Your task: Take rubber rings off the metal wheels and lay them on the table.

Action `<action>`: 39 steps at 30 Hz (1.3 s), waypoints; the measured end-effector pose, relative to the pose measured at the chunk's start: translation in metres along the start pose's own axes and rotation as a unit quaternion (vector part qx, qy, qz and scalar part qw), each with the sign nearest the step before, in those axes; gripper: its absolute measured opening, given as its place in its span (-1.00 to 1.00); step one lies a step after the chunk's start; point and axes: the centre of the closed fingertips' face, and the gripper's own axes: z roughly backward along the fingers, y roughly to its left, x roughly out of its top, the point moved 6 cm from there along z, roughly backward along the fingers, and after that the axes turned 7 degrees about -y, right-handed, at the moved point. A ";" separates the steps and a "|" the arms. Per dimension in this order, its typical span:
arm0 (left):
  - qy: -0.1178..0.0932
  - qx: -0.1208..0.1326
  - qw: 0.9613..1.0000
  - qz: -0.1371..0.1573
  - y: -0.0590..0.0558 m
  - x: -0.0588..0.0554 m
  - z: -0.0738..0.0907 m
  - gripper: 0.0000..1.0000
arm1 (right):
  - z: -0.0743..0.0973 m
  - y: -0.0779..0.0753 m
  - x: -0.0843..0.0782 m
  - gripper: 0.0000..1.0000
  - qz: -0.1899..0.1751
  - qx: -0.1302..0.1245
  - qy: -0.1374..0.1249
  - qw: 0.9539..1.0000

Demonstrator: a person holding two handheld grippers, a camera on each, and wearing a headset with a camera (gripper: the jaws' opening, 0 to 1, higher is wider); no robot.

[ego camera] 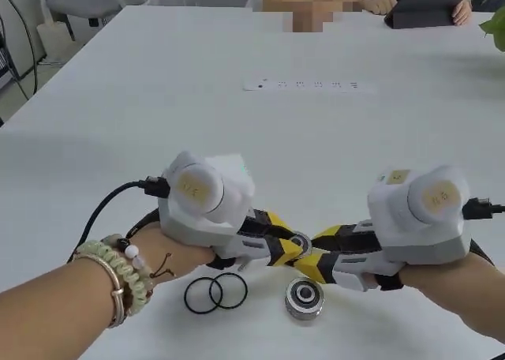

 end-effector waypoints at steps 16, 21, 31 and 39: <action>-0.002 0.007 1.000 0.005 0.001 -0.001 0.000 -0.85 | 0.006 -0.004 -0.002 -0.85 0.001 0.013 0.011 1.000; -0.002 0.009 1.000 0.008 0.001 -0.002 0.000 -0.85 | 0.006 -0.006 -0.003 -0.96 0.002 0.008 0.015 1.000; -0.001 0.005 1.000 0.004 0.000 -0.002 0.001 -0.86 | 0.007 -0.008 -0.004 -1.00 -0.025 -0.002 0.021 0.999; 0.002 0.003 1.000 -0.001 0.000 -0.002 0.001 -0.86 | 0.011 -0.014 -0.003 -1.00 -0.100 -0.013 0.008 0.995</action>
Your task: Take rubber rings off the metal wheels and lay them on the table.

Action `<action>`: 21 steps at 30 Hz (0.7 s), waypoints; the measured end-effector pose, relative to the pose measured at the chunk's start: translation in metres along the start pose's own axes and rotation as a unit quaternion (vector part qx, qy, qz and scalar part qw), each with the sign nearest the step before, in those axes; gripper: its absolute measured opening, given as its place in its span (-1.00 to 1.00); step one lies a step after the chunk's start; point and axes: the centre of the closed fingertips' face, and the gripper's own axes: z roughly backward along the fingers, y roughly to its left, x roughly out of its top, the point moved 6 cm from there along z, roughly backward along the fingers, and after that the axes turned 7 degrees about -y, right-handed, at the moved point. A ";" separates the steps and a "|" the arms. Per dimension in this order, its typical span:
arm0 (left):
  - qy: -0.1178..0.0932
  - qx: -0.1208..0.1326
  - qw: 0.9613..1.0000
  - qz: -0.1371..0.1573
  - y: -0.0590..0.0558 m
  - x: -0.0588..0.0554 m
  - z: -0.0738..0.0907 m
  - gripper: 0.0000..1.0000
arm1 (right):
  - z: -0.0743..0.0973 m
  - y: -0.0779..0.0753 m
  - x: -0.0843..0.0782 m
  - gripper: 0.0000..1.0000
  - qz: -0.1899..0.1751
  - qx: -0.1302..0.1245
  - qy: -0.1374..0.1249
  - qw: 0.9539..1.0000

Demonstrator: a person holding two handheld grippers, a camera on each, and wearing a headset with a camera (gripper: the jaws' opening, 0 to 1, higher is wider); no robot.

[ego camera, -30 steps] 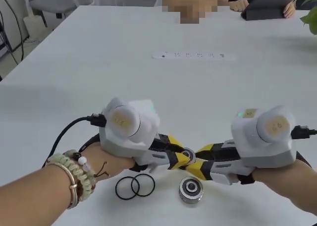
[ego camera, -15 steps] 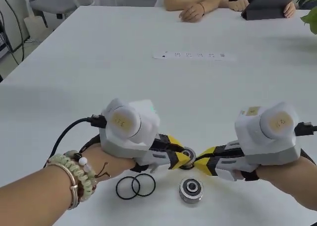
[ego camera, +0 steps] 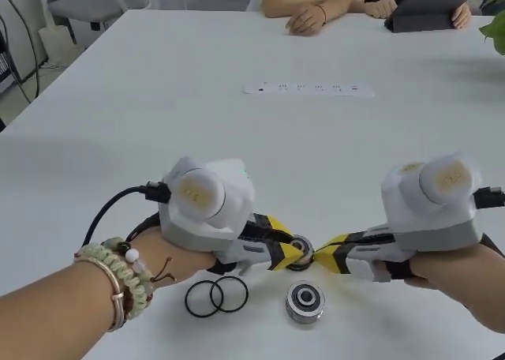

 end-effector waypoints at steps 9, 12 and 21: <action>0.002 -0.001 1.000 0.000 -0.001 0.000 0.000 -0.86 | 0.003 -0.003 0.002 -1.00 -0.146 -0.008 -0.017 0.989; 0.001 -0.005 1.000 0.001 -0.002 0.000 -0.001 -0.86 | 0.005 -0.004 0.001 -1.00 -0.211 -0.008 -0.025 0.977; -0.001 -0.009 1.000 0.001 -0.003 0.001 -0.002 -0.86 | 0.007 0.005 0.005 -1.00 -0.187 -0.002 -0.018 0.982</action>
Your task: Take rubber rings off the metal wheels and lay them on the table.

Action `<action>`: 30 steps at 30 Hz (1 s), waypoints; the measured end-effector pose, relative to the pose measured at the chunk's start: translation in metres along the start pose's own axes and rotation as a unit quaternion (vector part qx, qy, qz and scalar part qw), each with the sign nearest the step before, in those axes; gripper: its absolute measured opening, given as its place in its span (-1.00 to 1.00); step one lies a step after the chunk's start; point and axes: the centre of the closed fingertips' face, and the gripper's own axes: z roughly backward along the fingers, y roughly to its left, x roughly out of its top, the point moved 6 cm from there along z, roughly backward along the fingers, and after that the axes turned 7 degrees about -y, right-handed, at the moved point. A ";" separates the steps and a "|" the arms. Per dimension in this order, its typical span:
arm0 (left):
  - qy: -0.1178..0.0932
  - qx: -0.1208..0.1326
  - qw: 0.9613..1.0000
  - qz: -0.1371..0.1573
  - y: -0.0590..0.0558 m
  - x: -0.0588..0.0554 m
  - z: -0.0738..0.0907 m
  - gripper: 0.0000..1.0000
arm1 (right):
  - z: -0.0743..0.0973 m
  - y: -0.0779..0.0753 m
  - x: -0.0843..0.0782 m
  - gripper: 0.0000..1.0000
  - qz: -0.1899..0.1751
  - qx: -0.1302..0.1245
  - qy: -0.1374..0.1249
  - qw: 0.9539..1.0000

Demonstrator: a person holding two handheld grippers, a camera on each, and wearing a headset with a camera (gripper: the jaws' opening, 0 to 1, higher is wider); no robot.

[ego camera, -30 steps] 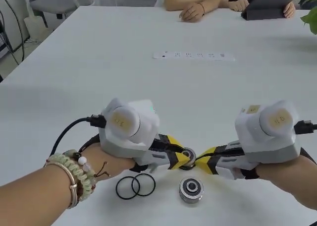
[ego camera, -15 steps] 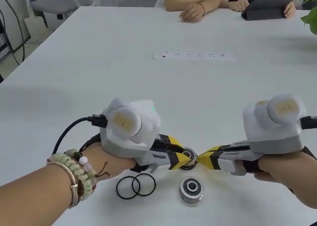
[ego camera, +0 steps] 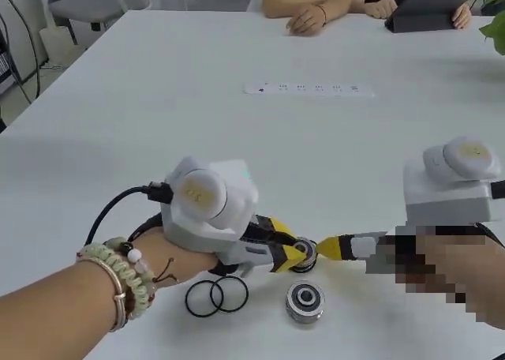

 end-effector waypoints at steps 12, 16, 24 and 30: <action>0.004 0.000 1.000 -0.009 -0.001 0.001 -0.001 -0.86 | 0.000 0.005 0.003 -1.00 0.038 -0.005 0.011 0.999; 0.005 0.000 1.000 -0.009 0.000 0.001 -0.001 -0.86 | 0.000 0.007 0.004 -1.00 0.046 -0.005 0.013 0.999; 0.004 0.000 1.000 -0.010 -0.001 0.001 0.000 -0.86 | 0.000 0.008 0.005 -1.00 0.052 -0.003 0.013 0.999; 0.003 -0.001 1.000 -0.010 -0.001 0.001 0.000 -0.86 | 0.000 0.010 0.006 -1.00 0.056 0.000 0.013 0.998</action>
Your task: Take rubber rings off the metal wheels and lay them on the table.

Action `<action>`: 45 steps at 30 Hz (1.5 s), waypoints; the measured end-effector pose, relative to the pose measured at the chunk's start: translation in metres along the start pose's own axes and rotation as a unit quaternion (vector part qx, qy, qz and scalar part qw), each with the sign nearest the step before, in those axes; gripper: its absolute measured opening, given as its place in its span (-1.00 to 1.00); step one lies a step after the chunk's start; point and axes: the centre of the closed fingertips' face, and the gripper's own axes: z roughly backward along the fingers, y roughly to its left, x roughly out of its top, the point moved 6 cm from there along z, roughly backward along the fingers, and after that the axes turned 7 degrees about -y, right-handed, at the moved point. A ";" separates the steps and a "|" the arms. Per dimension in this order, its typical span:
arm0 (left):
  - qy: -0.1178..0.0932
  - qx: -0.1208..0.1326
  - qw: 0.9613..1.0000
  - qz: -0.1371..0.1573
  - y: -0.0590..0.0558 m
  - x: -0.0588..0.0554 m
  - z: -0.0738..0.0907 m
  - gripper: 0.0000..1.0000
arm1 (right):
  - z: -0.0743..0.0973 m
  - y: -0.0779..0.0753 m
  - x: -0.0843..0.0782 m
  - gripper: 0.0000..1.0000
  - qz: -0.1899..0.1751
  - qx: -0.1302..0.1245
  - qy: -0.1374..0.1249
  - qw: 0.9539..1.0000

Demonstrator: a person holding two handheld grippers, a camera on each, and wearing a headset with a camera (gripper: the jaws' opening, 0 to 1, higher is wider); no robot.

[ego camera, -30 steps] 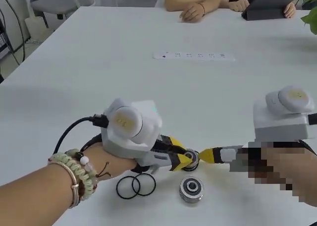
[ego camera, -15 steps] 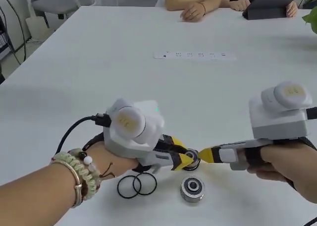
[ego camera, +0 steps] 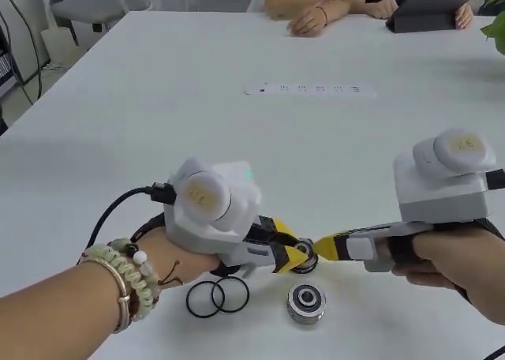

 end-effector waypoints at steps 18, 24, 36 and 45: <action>-0.001 0.000 1.000 0.002 0.000 0.000 0.000 -0.86 | -0.001 0.004 0.004 -1.00 0.014 0.009 -0.011 1.000; -0.001 0.001 1.000 0.003 0.000 0.000 0.000 -0.86 | -0.001 0.010 0.010 -1.00 0.008 0.028 -0.032 0.999; 0.004 0.012 1.000 0.000 -0.001 0.001 -0.001 -0.85 | 0.001 0.000 0.004 -1.00 0.004 -0.003 -0.014 1.000; 0.010 -0.002 1.000 -0.014 -0.002 0.010 0.003 -0.76 | 0.002 -0.003 0.003 -1.00 0.000 -0.006 -0.012 1.000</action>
